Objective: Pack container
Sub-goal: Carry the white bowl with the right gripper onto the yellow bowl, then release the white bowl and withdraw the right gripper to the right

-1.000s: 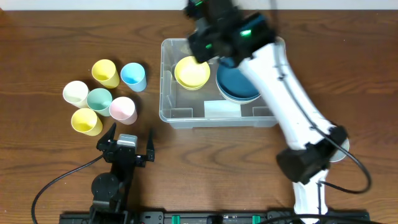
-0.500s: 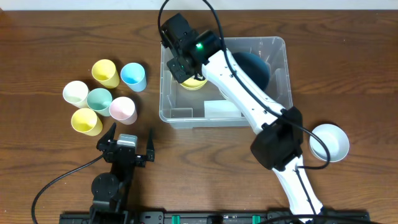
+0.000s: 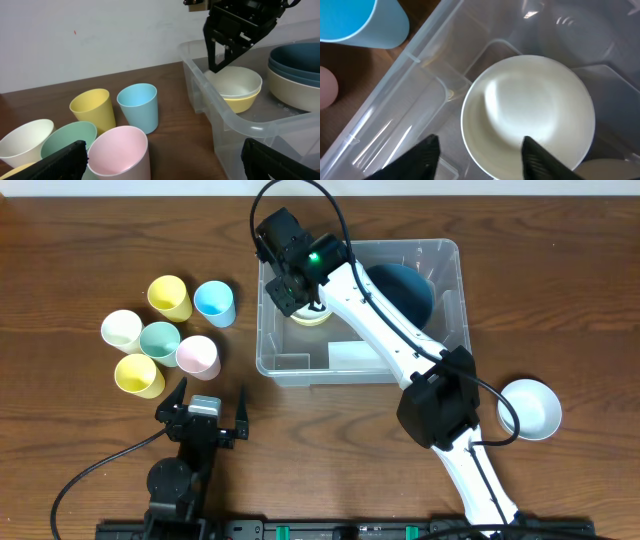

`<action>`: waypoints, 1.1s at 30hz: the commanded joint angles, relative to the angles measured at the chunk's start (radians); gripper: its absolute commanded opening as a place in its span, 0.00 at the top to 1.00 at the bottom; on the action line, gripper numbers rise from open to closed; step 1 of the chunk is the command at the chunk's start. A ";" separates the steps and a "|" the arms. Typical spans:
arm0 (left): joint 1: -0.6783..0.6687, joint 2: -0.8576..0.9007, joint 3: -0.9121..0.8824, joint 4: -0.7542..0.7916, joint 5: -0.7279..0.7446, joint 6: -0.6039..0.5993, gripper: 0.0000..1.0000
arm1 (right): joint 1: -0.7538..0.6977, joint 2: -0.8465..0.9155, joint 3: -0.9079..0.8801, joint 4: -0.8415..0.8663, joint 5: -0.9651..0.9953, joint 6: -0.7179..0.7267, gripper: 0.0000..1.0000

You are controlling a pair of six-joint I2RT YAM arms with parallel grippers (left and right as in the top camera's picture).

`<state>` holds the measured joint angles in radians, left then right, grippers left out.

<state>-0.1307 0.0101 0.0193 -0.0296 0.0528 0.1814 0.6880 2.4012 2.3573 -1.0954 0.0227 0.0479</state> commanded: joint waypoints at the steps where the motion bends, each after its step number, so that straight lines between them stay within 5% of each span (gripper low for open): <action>1: 0.006 -0.006 -0.015 -0.038 -0.001 0.005 0.02 | 0.007 0.011 0.017 -0.005 -0.006 -0.009 0.43; 15: 0.006 -0.006 -0.015 -0.038 -0.001 0.005 0.02 | -0.076 -0.322 0.019 -0.255 0.045 0.053 0.45; 24: 0.006 -0.006 -0.015 -0.038 -0.001 0.005 0.02 | -0.386 -0.476 0.019 -0.590 0.108 0.188 0.46; 33: 0.006 -0.006 -0.015 -0.038 -0.001 0.005 0.02 | -0.648 -0.567 -0.233 -0.603 0.097 0.187 0.51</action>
<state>-0.1307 0.0101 0.0193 -0.0296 0.0528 0.1818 0.0906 1.8885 2.2181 -1.6909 0.0917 0.2134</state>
